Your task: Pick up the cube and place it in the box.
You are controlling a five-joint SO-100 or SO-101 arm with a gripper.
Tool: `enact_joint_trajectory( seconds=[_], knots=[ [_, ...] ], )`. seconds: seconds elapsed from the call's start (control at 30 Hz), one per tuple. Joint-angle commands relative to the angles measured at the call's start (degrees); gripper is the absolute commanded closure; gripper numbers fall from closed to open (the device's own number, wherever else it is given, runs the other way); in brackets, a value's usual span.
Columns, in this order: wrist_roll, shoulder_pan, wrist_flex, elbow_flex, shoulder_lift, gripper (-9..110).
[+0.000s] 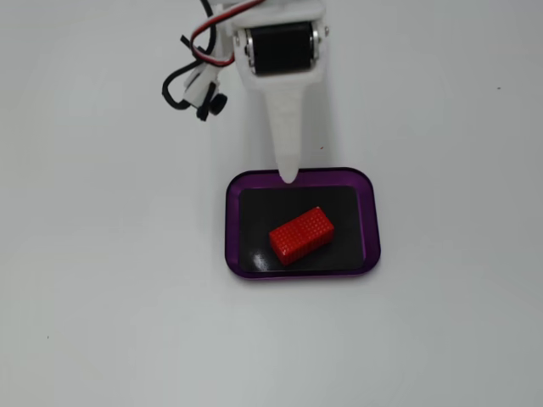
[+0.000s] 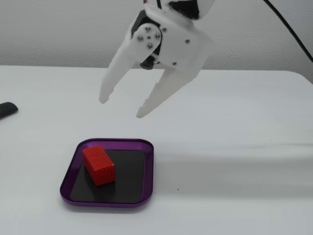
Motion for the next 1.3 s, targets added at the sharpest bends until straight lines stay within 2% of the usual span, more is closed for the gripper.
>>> enact_joint_trajectory(
  seconds=[0.0,0.2,0.33,0.67,0.8,1.07,1.17,1.27],
  knots=[
    [0.09,-0.09,4.83,-2.64,9.23,85],
    [0.09,0.09,16.17,-1.58,30.41,85],
    [3.25,0.18,23.12,5.27,47.02,85],
    [6.42,0.44,22.24,47.72,87.28,82],
    [6.59,7.47,21.71,62.14,99.76,77],
    [8.88,14.15,21.8,72.95,95.71,77],
    [9.67,13.45,21.8,74.97,95.63,82],
    [9.84,13.18,20.83,77.52,95.63,94]
  ],
)
